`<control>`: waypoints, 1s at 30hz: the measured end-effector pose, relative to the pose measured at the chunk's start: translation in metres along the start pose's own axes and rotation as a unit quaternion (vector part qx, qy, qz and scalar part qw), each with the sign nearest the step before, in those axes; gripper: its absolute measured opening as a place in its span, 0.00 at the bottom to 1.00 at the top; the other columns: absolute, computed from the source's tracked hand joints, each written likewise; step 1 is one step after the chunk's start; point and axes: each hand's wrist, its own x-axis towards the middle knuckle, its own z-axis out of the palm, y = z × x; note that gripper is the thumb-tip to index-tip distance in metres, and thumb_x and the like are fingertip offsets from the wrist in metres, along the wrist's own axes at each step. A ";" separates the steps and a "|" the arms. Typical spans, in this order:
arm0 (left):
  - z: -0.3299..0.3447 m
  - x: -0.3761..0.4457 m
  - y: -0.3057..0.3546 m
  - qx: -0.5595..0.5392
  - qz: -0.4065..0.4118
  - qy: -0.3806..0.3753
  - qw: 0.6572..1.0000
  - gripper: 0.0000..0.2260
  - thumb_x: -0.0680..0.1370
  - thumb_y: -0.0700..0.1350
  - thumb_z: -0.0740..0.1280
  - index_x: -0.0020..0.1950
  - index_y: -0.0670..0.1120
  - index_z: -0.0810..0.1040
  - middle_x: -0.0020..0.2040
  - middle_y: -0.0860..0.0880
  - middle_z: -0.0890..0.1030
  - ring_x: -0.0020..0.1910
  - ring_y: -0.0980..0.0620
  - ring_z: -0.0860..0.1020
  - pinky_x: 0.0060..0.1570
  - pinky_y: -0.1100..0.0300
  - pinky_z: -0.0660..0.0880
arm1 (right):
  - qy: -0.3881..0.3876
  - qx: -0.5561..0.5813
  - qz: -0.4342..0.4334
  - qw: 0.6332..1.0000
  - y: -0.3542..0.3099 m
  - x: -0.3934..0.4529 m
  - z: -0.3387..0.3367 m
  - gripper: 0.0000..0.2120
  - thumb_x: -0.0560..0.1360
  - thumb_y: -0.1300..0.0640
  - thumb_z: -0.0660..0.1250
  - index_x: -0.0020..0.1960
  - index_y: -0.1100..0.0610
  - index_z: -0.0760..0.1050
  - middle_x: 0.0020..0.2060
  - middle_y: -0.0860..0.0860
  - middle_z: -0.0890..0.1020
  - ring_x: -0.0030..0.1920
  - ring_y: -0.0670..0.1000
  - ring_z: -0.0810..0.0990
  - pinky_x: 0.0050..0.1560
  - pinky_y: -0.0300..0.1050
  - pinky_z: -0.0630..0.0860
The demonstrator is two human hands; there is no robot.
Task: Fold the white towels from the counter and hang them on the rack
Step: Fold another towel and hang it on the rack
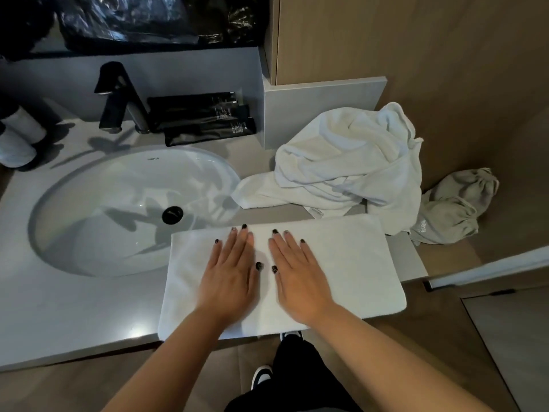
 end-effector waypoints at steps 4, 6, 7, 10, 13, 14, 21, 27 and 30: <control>-0.003 -0.001 -0.008 0.019 -0.011 -0.021 1.000 0.30 0.82 0.60 0.42 0.81 0.47 0.46 0.80 0.48 0.46 0.80 0.50 0.41 0.77 0.49 0.41 | -0.064 -0.019 0.025 0.997 0.020 -0.002 -0.005 0.32 0.80 0.43 0.42 0.80 0.56 0.49 0.80 0.50 0.49 0.79 0.51 0.46 0.76 0.55 0.43; -0.008 -0.004 -0.015 0.017 -0.032 -0.031 0.999 0.31 0.80 0.62 0.40 0.81 0.49 0.42 0.80 0.50 0.41 0.79 0.52 0.37 0.77 0.51 0.38 | -0.081 -0.028 0.049 0.995 0.035 -0.006 -0.010 0.35 0.79 0.37 0.40 0.80 0.54 0.40 0.79 0.48 0.40 0.78 0.49 0.36 0.76 0.54 0.36; -0.010 -0.007 -0.019 0.014 -0.044 -0.035 0.998 0.32 0.80 0.63 0.39 0.81 0.50 0.40 0.80 0.50 0.39 0.78 0.53 0.35 0.77 0.51 0.37 | -0.083 -0.034 0.061 0.994 0.043 -0.008 -0.013 0.36 0.79 0.36 0.41 0.80 0.53 0.38 0.79 0.47 0.38 0.78 0.48 0.33 0.76 0.53 0.34; -0.017 -0.017 -0.030 0.006 -0.065 -0.034 0.997 0.32 0.80 0.63 0.39 0.80 0.50 0.37 0.80 0.50 0.36 0.78 0.54 0.33 0.77 0.51 0.38 | -0.088 -0.042 0.093 0.991 0.060 -0.014 -0.019 0.37 0.79 0.34 0.41 0.79 0.53 0.36 0.78 0.47 0.36 0.77 0.48 0.31 0.76 0.52 0.33; -0.021 -0.026 -0.038 0.001 -0.068 -0.032 0.997 0.32 0.81 0.62 0.39 0.79 0.48 0.36 0.80 0.49 0.36 0.77 0.55 0.32 0.77 0.53 0.36 | -0.086 -0.044 0.123 0.988 0.076 -0.022 -0.024 0.39 0.77 0.33 0.39 0.79 0.54 0.35 0.78 0.48 0.35 0.77 0.48 0.31 0.76 0.52 0.34; -0.022 -0.028 -0.040 0.002 -0.067 -0.034 0.997 0.32 0.81 0.62 0.39 0.79 0.47 0.36 0.80 0.48 0.36 0.77 0.55 0.32 0.77 0.54 0.35 | -0.088 -0.048 0.138 0.985 0.082 -0.025 -0.026 0.39 0.77 0.32 0.38 0.79 0.54 0.34 0.78 0.49 0.35 0.77 0.48 0.31 0.77 0.52 0.34; -0.022 -0.034 -0.038 -0.005 -0.082 -0.044 0.996 0.34 0.79 0.62 0.35 0.78 0.43 0.35 0.79 0.46 0.35 0.77 0.52 0.31 0.76 0.54 0.34 | -0.124 -0.013 0.211 0.969 0.087 -0.028 -0.050 0.39 0.78 0.35 0.40 0.79 0.56 0.35 0.79 0.51 0.37 0.78 0.50 0.33 0.77 0.53 0.35; -0.004 -0.054 -0.013 0.002 -0.029 -0.004 1.000 0.30 0.83 0.57 0.45 0.79 0.38 0.53 0.80 0.41 0.53 0.80 0.47 0.47 0.76 0.52 0.40 | -0.065 0.026 -0.004 0.998 -0.030 -0.021 -0.012 0.29 0.78 0.49 0.46 0.77 0.56 0.60 0.78 0.55 0.60 0.78 0.57 0.55 0.75 0.61 0.56; -0.005 -0.058 -0.019 0.023 -0.024 0.008 0.999 0.29 0.83 0.56 0.47 0.79 0.40 0.54 0.80 0.42 0.55 0.79 0.47 0.50 0.77 0.53 0.42 | -0.075 -0.001 -0.001 0.997 -0.034 -0.022 0.000 0.28 0.80 0.47 0.46 0.78 0.54 0.59 0.77 0.54 0.61 0.78 0.56 0.55 0.75 0.61 0.56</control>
